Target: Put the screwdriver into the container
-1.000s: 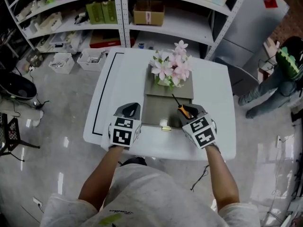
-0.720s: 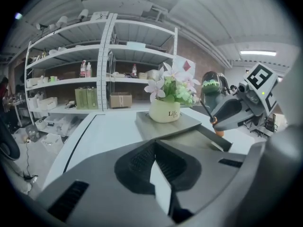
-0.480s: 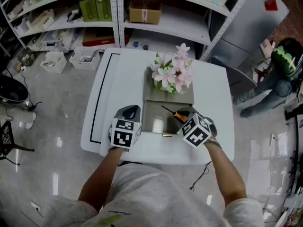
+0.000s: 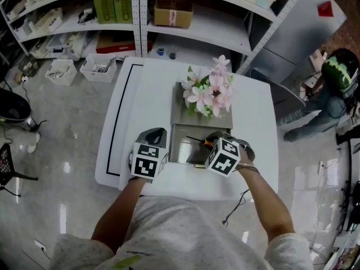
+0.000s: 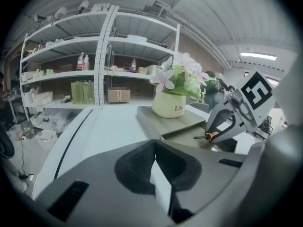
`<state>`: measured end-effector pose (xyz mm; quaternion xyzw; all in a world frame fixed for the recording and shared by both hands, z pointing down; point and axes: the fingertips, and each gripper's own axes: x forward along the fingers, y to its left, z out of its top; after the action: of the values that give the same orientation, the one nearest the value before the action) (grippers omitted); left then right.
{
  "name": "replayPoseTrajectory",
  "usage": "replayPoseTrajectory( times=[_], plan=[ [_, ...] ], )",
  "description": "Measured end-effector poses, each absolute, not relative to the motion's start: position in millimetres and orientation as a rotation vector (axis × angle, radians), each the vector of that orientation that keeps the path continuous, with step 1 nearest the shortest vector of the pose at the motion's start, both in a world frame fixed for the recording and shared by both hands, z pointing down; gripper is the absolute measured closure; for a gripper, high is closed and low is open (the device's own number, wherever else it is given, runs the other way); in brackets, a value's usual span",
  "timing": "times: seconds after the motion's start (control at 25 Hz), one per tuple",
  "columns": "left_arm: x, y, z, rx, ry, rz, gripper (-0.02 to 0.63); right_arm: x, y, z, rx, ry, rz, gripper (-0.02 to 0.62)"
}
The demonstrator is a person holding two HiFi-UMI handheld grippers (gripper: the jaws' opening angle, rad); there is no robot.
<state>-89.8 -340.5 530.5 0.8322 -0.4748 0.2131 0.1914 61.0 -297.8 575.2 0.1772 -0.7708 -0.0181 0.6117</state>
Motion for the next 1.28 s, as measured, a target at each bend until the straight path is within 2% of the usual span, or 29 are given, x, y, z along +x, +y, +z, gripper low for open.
replayPoseTrajectory(
  times=[0.72,1.28],
  plan=[
    [-81,-347,538,2.357,-1.283,0.61,0.603,60,-299,601,0.25,-1.665,-0.079,0.517],
    [-80,-334,532,2.361,-1.283,0.64,0.603,63,-300,587,0.336,-1.757,-0.046,0.509]
  ],
)
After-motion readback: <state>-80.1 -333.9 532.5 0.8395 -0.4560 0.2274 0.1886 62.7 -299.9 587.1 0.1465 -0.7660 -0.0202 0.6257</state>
